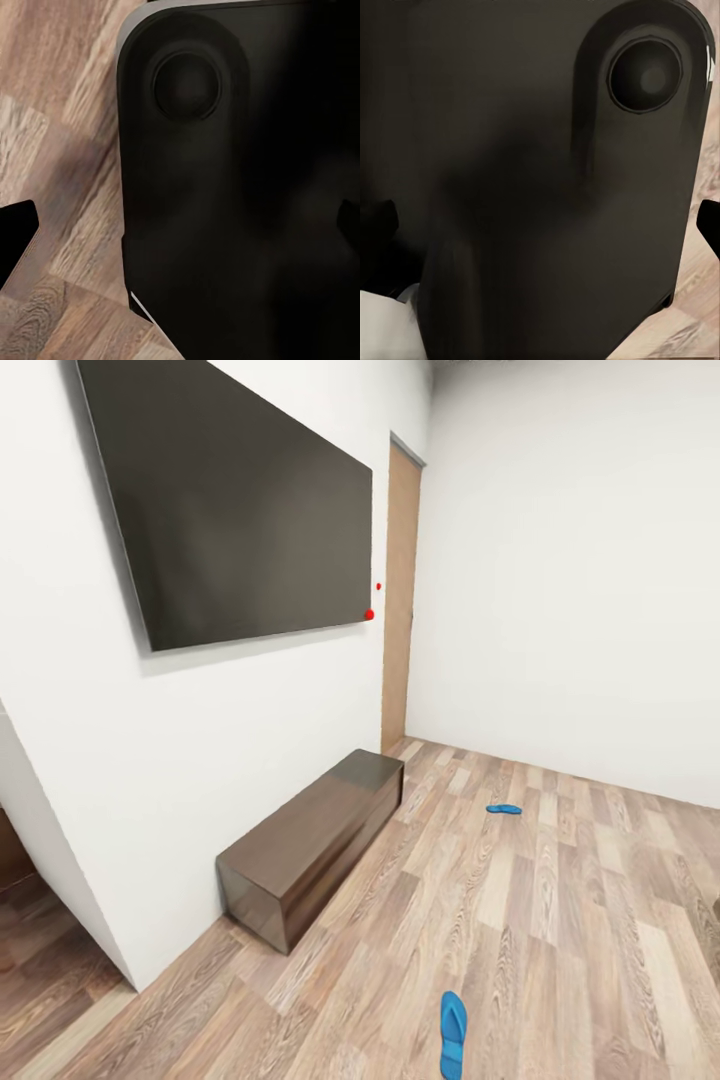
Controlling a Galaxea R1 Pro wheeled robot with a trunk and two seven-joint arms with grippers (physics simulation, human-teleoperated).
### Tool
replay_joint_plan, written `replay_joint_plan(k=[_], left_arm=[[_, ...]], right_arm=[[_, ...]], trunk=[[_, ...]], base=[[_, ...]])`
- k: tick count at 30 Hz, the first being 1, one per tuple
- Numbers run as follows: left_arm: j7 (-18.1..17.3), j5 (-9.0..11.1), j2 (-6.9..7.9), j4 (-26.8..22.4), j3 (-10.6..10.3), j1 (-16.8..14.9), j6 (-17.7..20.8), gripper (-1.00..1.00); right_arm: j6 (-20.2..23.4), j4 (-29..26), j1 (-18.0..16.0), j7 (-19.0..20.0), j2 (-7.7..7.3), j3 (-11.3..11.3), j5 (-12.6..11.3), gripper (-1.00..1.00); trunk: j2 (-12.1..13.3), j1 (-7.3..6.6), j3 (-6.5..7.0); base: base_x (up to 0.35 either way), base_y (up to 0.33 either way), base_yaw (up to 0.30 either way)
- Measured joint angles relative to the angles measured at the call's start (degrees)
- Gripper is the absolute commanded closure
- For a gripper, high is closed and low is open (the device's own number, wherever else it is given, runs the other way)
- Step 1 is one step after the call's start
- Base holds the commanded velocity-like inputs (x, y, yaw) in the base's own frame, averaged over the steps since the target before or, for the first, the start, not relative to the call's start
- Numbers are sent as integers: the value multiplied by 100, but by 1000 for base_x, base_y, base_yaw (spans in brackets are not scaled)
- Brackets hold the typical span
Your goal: In the bedroom, move the book from the bed onto either nightstand, and place the two sandals side by side next to the bed.
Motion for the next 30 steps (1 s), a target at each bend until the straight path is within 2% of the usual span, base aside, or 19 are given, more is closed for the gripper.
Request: replay_joint_plan(k=[30], left_arm=[[0, 1, 0, 0, 0, 0, 0, -100]], right_arm=[[0, 15, 0, 8, 8, 23, -1, -100]], trunk=[[0, 0, 0]], base=[[0, 0, -289]])
